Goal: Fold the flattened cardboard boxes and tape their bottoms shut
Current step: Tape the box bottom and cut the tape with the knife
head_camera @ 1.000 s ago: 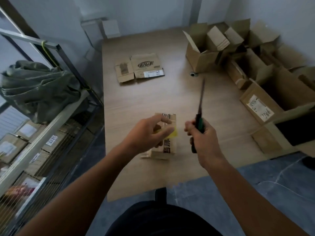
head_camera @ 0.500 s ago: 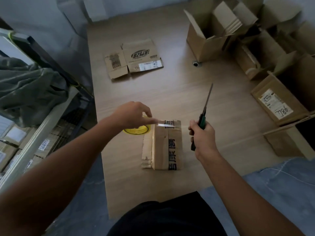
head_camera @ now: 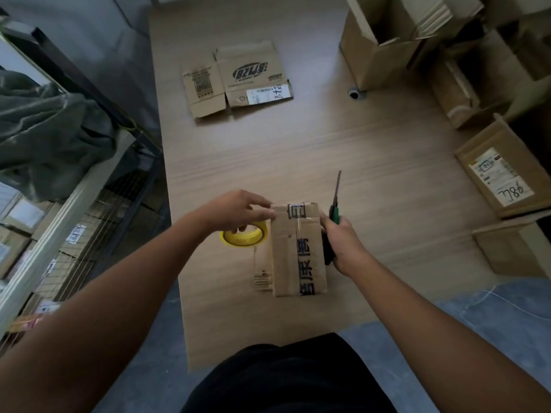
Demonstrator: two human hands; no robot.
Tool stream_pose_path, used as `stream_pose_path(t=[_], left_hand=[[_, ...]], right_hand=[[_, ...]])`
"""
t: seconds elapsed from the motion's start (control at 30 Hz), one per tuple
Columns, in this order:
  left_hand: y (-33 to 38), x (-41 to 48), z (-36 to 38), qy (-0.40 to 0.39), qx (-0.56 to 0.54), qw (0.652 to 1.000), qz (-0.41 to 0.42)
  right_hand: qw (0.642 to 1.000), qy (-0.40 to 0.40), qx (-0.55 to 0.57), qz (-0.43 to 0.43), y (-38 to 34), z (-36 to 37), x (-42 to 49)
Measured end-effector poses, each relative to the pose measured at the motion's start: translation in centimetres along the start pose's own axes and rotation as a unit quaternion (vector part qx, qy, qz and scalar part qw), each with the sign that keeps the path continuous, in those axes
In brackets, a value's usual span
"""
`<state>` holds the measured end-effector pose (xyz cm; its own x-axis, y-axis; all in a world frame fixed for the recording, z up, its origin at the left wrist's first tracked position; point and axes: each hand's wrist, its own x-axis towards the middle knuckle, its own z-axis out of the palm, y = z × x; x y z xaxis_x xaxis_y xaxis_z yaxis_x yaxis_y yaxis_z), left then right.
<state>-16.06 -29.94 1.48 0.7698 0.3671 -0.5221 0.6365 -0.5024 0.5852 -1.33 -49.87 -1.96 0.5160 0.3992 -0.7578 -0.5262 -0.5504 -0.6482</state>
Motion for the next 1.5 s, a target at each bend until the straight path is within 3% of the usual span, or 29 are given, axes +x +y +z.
stream_pose_path(t=[0.1, 0.2, 0.27, 0.5, 0.6, 0.8, 0.93, 1.03, 1.27, 1.4, 1.5], left_hand=[[0.3, -0.4, 1.7, 0.015, -0.026, 0.999, -0.013], [0.8, -0.4, 3.0, 0.051, -0.041, 0.997, -0.027], [1.3, -0.5, 3.5, 0.074, -0.042, 0.996, -0.034], [2.0, -1.7, 4.6, 0.141, -0.001, 0.988, -0.064], [1.7, -3.0, 4.6, 0.111, -0.029, 0.993, -0.022], [0.2, -4.5, 4.1, 0.111, -0.046, 0.993, 0.002], [-0.6, -3.2, 3.6, 0.109, 0.06, 0.991, -0.052], [-1.0, -3.0, 3.8, 0.113, 0.062, 0.99, -0.051], [-0.1, -4.7, 5.1, 0.184, 0.033, 0.981, -0.056], [0.5, -7.8, 5.2, 0.226, 0.01, 0.973, -0.042], [1.7, -9.9, 5.0, 0.229, -0.054, 0.971, -0.039]], right_hand=[[0.967, 0.076, -0.18, -0.163, -1.0, -1.0, -1.5], [0.881, 0.079, -0.326, -0.333, -1.3, -1.5, -3.5], [0.829, 0.075, -0.396, -0.388, -1.0, -1.4, -4.5], [0.83, -0.034, -0.468, -0.3, -0.5, 0.2, -8.3], [0.826, -0.053, -0.493, -0.269, 0.2, 0.8, -8.8], [0.809, -0.063, -0.529, -0.248, 0.8, 1.7, -8.0], [0.805, -0.058, -0.538, -0.244, 1.0, 2.4, -7.7], [0.798, -0.049, -0.552, -0.236, 0.7, 2.8, -7.9], [0.74, -0.029, -0.638, -0.21, -0.7, 4.2, -10.0], [0.756, -0.043, -0.621, -0.2, -1.1, 4.3, -10.5], [0.822, -0.058, -0.514, -0.24, -0.2, 3.0, -10.1]])
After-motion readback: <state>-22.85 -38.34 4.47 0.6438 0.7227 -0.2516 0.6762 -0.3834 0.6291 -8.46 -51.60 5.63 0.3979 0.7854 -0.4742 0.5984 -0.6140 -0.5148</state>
